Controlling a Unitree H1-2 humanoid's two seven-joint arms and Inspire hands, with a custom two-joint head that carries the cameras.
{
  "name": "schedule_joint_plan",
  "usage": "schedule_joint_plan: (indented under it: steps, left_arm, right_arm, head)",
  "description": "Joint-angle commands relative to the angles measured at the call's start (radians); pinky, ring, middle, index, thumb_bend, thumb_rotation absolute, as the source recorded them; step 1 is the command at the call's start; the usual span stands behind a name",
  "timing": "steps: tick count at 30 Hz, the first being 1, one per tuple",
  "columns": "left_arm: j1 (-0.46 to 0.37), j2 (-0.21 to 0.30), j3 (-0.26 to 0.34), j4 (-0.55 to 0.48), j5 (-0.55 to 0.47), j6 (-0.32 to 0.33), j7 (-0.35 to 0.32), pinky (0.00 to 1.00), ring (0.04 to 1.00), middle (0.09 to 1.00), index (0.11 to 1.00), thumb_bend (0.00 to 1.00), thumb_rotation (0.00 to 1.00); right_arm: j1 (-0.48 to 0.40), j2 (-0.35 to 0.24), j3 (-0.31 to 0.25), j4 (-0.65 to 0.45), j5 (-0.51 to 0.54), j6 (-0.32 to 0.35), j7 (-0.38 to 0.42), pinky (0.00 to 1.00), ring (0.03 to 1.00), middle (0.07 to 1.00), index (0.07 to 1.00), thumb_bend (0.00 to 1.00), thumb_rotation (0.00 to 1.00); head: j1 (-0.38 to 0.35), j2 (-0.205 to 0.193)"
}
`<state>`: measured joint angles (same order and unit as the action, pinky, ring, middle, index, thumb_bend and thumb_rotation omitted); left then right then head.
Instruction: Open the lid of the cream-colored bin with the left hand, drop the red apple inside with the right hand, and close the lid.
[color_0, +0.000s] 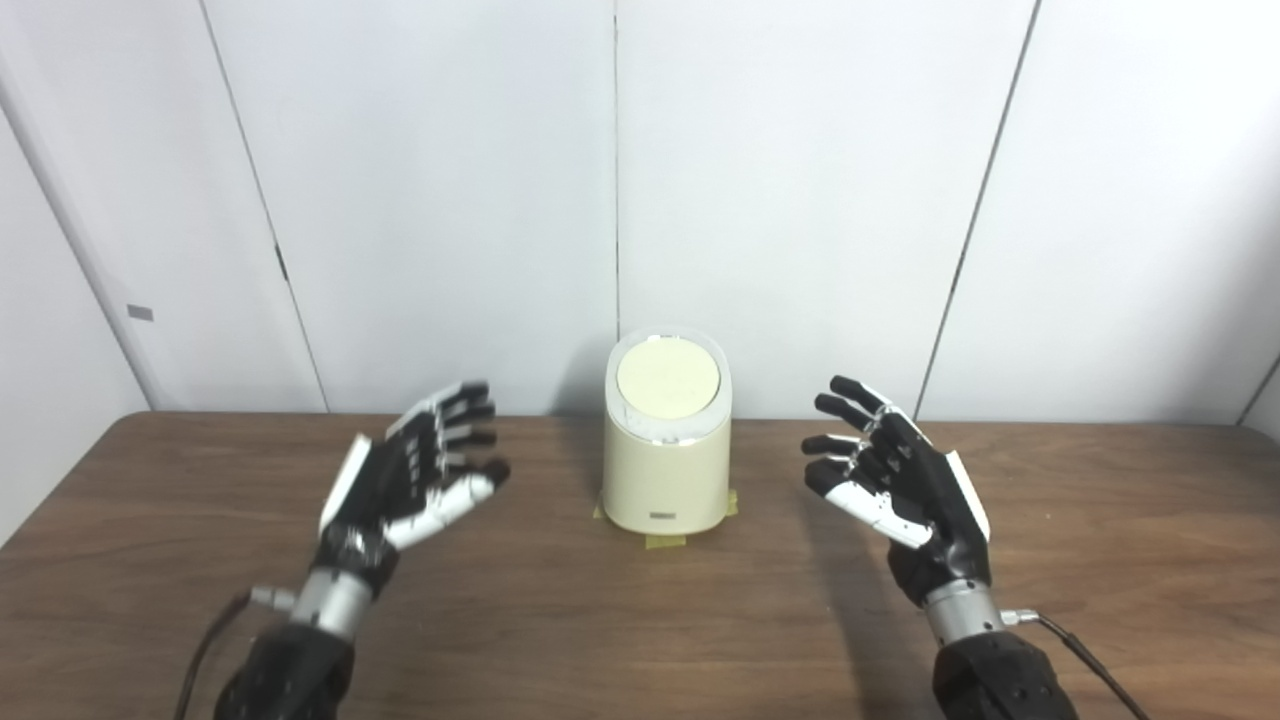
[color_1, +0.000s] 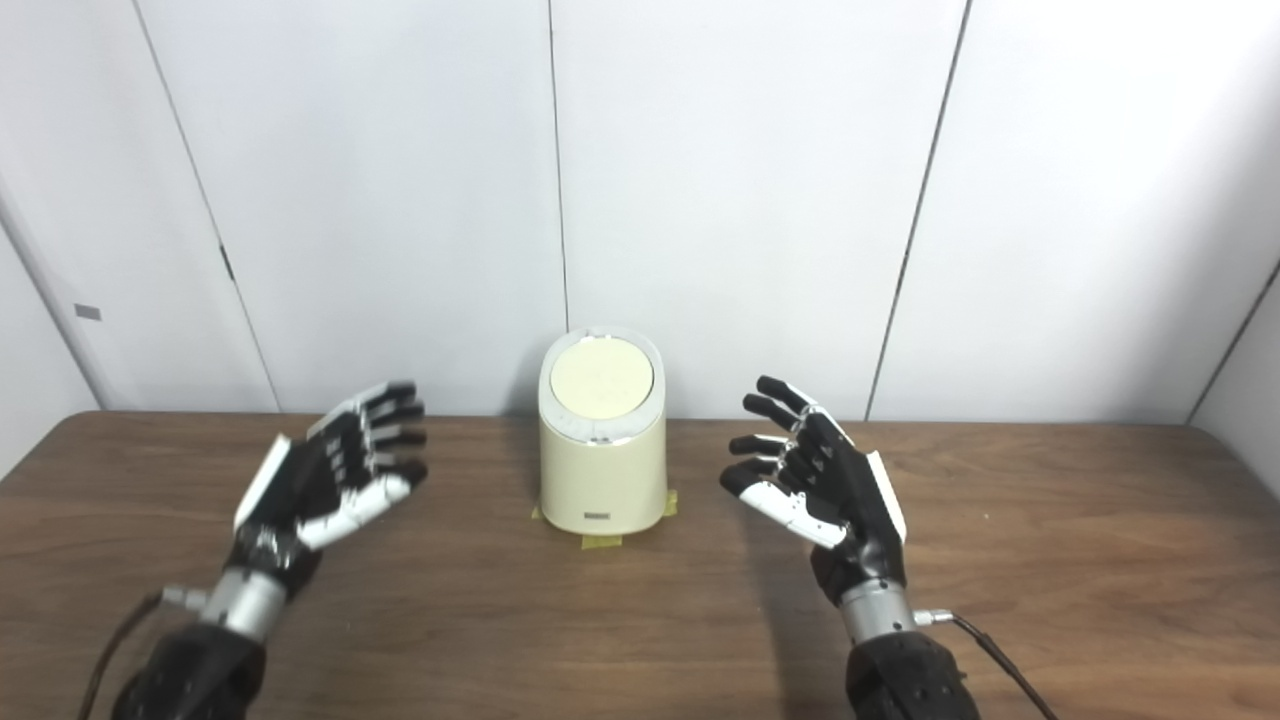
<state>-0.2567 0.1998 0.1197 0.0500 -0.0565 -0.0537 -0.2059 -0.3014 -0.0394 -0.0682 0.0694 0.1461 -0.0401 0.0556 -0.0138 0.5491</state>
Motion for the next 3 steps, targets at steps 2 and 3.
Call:
schedule_joint_plan:
  steps: [2, 3]
  left_arm:
    - [-0.049, 0.009, 0.004, -0.006, -0.045, -0.061, -0.003, 0.57, 0.725, 0.788, 0.828, 0.71, 0.28]
    - [-0.046, 0.008, 0.004, -0.002, -0.054, -0.062, -0.004, 0.57, 0.723, 0.786, 0.827, 0.71, 0.27]
  right_arm:
    - [-0.029, -0.011, -0.002, -0.026, -0.009, -0.033, 0.002, 0.54, 0.616, 0.779, 0.779, 0.87, 0.26]
    - [-0.027, -0.013, -0.001, -0.028, -0.012, -0.032, 0.002, 0.54, 0.617, 0.779, 0.779, 0.87, 0.26]
  head:
    - [-0.004, 0.001]
    - [-0.008, 0.001]
